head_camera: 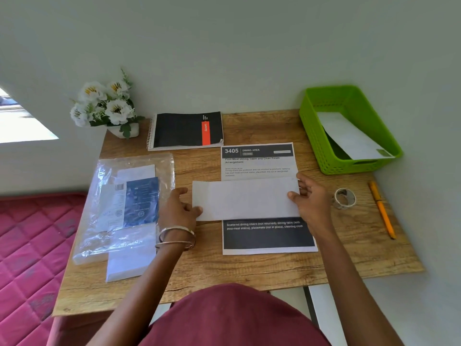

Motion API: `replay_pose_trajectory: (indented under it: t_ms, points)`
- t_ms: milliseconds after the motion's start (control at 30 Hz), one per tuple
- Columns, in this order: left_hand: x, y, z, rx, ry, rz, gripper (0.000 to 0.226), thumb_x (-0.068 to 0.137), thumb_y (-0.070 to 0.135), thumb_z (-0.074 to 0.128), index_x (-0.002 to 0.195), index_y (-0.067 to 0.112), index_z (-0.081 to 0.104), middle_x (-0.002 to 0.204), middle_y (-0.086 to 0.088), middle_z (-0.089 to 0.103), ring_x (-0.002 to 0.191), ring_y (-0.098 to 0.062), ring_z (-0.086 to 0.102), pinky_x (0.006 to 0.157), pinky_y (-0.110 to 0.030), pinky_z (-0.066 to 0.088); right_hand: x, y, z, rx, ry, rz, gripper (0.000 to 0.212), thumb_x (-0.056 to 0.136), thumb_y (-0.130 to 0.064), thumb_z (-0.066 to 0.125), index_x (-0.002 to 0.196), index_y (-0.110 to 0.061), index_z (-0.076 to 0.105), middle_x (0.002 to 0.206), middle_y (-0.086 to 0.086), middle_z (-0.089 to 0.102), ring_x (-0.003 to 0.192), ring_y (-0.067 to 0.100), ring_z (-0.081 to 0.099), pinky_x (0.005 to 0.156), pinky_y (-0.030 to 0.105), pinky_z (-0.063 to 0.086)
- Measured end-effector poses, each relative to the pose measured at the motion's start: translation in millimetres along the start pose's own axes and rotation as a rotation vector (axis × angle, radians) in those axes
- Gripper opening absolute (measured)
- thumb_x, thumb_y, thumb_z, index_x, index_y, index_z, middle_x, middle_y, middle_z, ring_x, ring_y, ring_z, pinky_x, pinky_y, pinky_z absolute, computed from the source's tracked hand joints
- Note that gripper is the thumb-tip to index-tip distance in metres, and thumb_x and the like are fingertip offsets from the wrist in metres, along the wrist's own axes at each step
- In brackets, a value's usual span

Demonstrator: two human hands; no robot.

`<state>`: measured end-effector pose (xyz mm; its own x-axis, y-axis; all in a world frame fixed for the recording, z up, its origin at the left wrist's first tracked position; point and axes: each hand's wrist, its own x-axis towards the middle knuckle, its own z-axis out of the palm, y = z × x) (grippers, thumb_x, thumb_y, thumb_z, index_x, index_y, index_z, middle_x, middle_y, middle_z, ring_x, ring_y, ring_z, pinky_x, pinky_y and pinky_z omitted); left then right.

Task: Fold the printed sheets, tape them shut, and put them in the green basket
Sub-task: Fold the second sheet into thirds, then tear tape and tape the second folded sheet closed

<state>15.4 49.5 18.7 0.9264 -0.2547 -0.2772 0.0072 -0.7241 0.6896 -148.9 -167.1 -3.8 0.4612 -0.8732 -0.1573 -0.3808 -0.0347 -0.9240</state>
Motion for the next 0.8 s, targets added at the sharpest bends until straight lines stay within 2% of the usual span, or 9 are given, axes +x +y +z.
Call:
replay_pose_trajectory:
  t_ms: [67, 133, 200, 267, 367, 433, 533, 633, 800]
  points:
    - [-1.0, -1.9, 1.6, 0.197, -0.01, 0.088, 0.059, 0.076, 0.015, 0.073, 0.128, 0.02, 0.046, 0.092, -0.004, 0.065, 0.089, -0.024, 0.06, 0.076, -0.037, 0.047, 1.2, -0.5, 3.7, -0.119, -0.006, -0.056, 0.057, 0.08, 0.002, 0.07, 0.134, -0.008, 0.052, 0.123, 0.008, 0.062, 0.103, 0.018, 0.06, 0.095, 0.036, 0.05]
    - [-3.1, -4.5, 4.2, 0.414, -0.02, 0.165, 0.057, 0.077, 0.016, 0.07, 0.129, 0.021, 0.046, 0.113, -0.011, 0.059, 0.104, -0.033, 0.056, 0.084, -0.043, 0.048, 2.5, 0.7, 6.5, -0.234, -0.014, -0.131, 0.055, 0.081, 0.0, 0.071, 0.132, -0.006, 0.052, 0.129, 0.011, 0.058, 0.111, 0.023, 0.058, 0.098, 0.04, 0.048]
    - [-5.8, -4.8, 7.0, 0.541, -0.004, 0.253, 0.051, 0.079, 0.017, 0.068, 0.128, 0.022, 0.051, 0.127, -0.01, 0.049, 0.115, -0.034, 0.048, 0.093, -0.045, 0.044, 3.8, 3.9, 9.6, -0.372, -0.026, -0.231, 0.051, 0.081, -0.002, 0.07, 0.13, -0.003, 0.055, 0.134, 0.014, 0.053, 0.121, 0.03, 0.051, 0.103, 0.045, 0.044]
    - [-7.1, -3.0, 10.5, 0.576, -0.037, 0.39, 0.046, 0.083, 0.025, 0.064, 0.128, 0.025, 0.052, 0.136, -0.004, 0.043, 0.122, -0.031, 0.042, 0.099, -0.046, 0.04, 2.6, 5.5, 12.9, -0.482, -0.049, -0.296, 0.044, 0.084, -0.004, 0.067, 0.127, -0.003, 0.058, 0.137, 0.015, 0.05, 0.128, 0.032, 0.043, 0.108, 0.042, 0.036]
    - [-10.4, -1.2, 20.1, 0.644, -0.195, 0.559, 0.047, 0.088, 0.04, 0.054, 0.134, 0.038, 0.043, 0.145, 0.005, 0.036, 0.13, -0.026, 0.036, 0.105, -0.046, 0.033, -3.4, 6.7, 20.1, -0.564, -0.06, -0.38, 0.03, 0.085, -0.007, 0.066, 0.115, -0.007, 0.066, 0.133, 0.012, 0.053, 0.125, 0.032, 0.04, 0.103, 0.043, 0.032]
    - [-14.8, -2.5, 28.1, 0.717, -0.262, 0.612, 0.048, 0.09, 0.046, 0.049, 0.136, 0.044, 0.037, 0.148, 0.005, 0.031, 0.133, -0.025, 0.031, 0.106, -0.046, 0.028, -7.4, 10.0, 25.7, -0.62, -0.064, -0.422, 0.021, 0.085, -0.011, 0.067, 0.105, -0.012, 0.071, 0.126, 0.009, 0.056, 0.12, 0.031, 0.042, 0.093, 0.044, 0.032]
    - [-19.2, -6.4, 35.5, 0.786, -0.258, 0.624, 0.05, 0.089, 0.05, 0.047, 0.137, 0.046, 0.034, 0.151, 0.002, 0.024, 0.136, -0.028, 0.026, 0.107, -0.048, 0.026, -9.3, 16.8, 30.6, -0.708, -0.063, -0.457, 0.014, 0.084, -0.013, 0.066, 0.096, -0.015, 0.073, 0.111, 0.006, 0.06, 0.109, 0.031, 0.048, 0.082, 0.04, 0.029]
    - [-19.7, -5.0, 36.2, 0.768, -0.236, 0.593, 0.047, 0.089, 0.05, 0.047, 0.135, 0.047, 0.036, 0.149, 0.004, 0.026, 0.136, -0.026, 0.025, 0.109, -0.052, 0.024, -12.2, 18.9, 32.3, -0.752, -0.071, -0.483, 0.018, 0.085, -0.017, 0.057, 0.096, -0.015, 0.071, 0.105, 0.005, 0.062, 0.102, 0.031, 0.053, 0.08, 0.04, 0.032]
    - [-25.1, 9.2, 42.3, 0.766, -0.198, 0.517, 0.039, 0.09, 0.047, 0.049, 0.129, 0.045, 0.044, 0.143, 0.006, 0.031, 0.135, -0.025, 0.03, 0.109, -0.063, 0.008, -9.7, 17.0, 21.2, -0.739, -0.185, -0.487, 0.022, 0.089, -0.014, 0.059, 0.109, -0.013, 0.068, 0.117, 0.005, 0.06, 0.112, 0.027, 0.048, 0.088, 0.04, 0.034]
